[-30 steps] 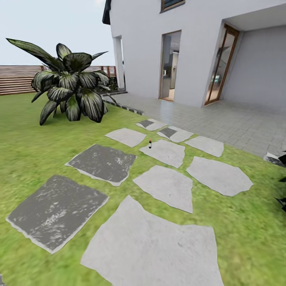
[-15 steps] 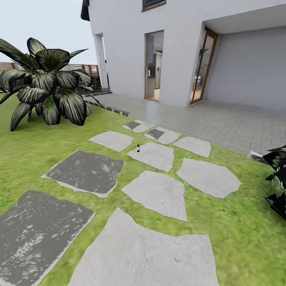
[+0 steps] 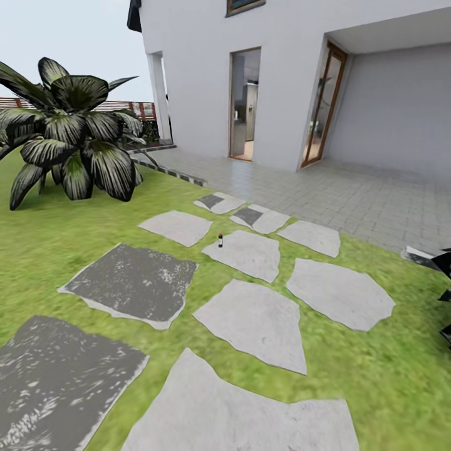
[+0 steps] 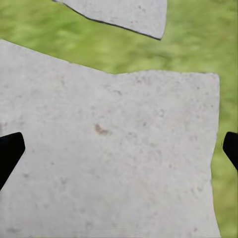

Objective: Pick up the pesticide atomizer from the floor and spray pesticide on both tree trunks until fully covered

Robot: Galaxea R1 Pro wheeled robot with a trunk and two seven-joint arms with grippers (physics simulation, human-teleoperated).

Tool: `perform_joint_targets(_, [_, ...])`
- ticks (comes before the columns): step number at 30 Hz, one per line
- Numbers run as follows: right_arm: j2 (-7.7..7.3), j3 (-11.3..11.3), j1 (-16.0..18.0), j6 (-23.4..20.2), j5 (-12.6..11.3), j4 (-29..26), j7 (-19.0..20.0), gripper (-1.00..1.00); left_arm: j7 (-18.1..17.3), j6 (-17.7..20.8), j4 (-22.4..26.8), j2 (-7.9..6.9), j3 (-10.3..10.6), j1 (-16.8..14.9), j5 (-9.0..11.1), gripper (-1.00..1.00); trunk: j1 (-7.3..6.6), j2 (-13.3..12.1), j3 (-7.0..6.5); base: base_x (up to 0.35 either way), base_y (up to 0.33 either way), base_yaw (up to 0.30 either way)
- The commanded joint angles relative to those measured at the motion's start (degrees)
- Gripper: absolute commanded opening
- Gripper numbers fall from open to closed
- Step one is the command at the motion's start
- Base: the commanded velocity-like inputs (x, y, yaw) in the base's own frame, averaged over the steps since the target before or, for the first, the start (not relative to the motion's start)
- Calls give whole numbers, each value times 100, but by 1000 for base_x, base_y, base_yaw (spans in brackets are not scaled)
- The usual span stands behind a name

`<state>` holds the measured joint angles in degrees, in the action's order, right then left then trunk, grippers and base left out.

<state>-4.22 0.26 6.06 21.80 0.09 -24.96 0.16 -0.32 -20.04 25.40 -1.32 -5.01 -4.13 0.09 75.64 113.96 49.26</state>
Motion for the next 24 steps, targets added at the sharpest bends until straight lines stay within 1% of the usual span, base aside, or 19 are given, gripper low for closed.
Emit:
perform_joint_targets(1, [0, 0, 0, 0, 0, 0, 1, 100, 0, 0, 0, 0, 0, 0, 0, 100, 0, 0, 0, 340, 79, 0])
perform_joint_targets(24, [0, 0, 0, 0, 0, 0, -1, 100, 3, 0, 0, 0, 0, 0, 0, 100, 0, 0, 0, 340, 79, 0])
